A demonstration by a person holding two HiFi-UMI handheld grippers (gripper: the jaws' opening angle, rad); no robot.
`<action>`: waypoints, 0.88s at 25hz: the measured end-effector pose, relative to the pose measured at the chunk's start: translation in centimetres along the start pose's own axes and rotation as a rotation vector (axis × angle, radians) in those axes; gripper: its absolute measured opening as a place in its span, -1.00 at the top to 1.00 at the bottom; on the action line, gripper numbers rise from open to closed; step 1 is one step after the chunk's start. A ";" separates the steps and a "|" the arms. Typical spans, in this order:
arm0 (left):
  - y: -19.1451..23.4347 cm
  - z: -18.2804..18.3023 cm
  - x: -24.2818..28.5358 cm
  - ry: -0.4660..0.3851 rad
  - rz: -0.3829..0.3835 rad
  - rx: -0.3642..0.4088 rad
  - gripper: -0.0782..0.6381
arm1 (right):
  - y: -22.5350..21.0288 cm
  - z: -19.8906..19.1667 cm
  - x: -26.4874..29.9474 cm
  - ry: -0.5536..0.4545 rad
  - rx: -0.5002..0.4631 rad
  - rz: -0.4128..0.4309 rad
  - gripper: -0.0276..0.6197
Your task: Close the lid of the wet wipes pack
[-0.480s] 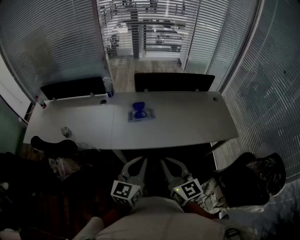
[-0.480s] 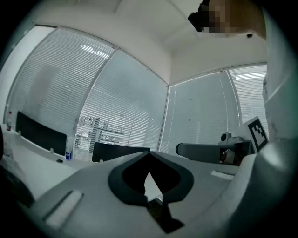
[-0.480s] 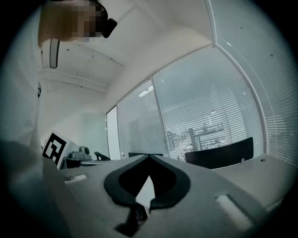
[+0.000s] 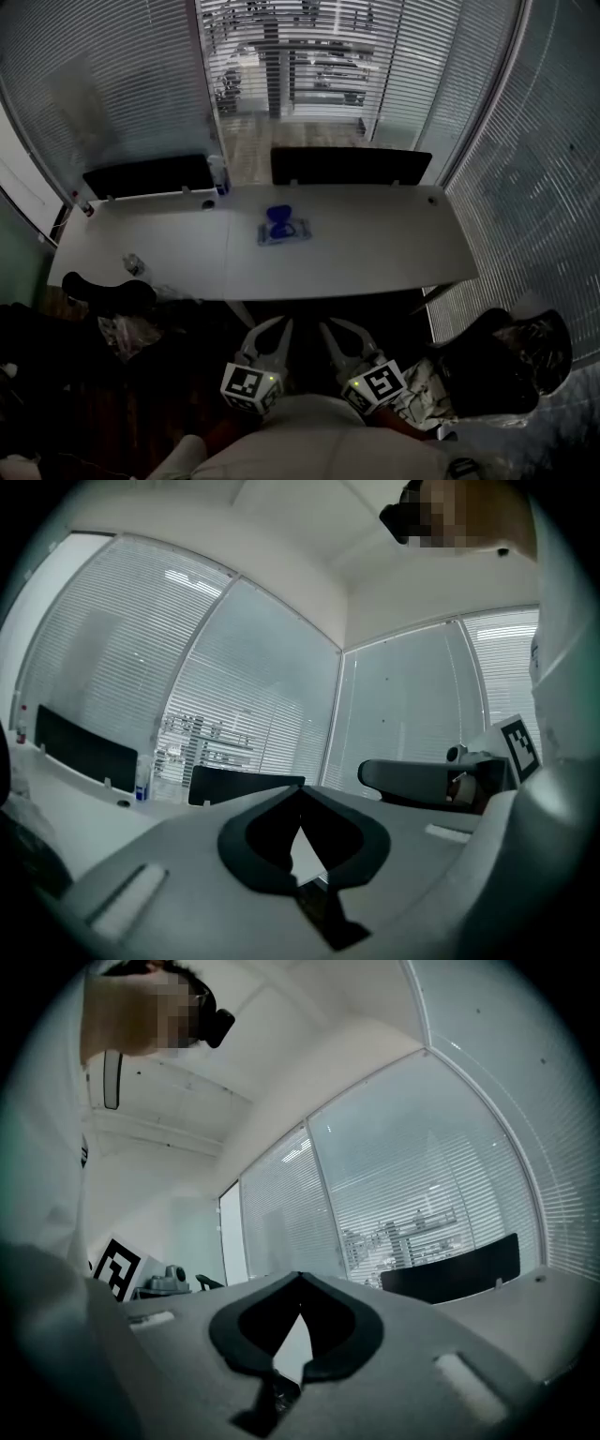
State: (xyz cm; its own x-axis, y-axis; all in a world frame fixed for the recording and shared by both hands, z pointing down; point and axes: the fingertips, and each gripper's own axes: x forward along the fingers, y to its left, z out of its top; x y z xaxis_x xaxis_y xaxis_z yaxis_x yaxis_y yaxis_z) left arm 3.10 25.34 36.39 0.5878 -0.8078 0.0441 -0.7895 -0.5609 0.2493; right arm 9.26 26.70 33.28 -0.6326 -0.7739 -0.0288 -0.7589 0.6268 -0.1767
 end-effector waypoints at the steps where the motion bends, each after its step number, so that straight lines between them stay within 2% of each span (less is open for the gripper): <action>1: -0.1 0.0 0.0 0.000 0.000 -0.001 0.77 | -0.1 0.1 0.0 -0.007 0.000 -0.003 0.91; 22: -3.6 -1.9 3.7 0.016 0.008 0.001 0.77 | -4.3 -0.5 -2.8 -0.012 0.037 -0.018 0.91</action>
State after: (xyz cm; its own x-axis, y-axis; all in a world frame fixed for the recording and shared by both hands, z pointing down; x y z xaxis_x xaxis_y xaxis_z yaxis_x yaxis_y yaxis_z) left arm 8.43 24.71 37.48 0.5838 -0.8096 0.0614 -0.7945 -0.5542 0.2483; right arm 14.25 26.25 34.63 -0.6167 -0.7863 -0.0373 -0.7638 0.6091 -0.2133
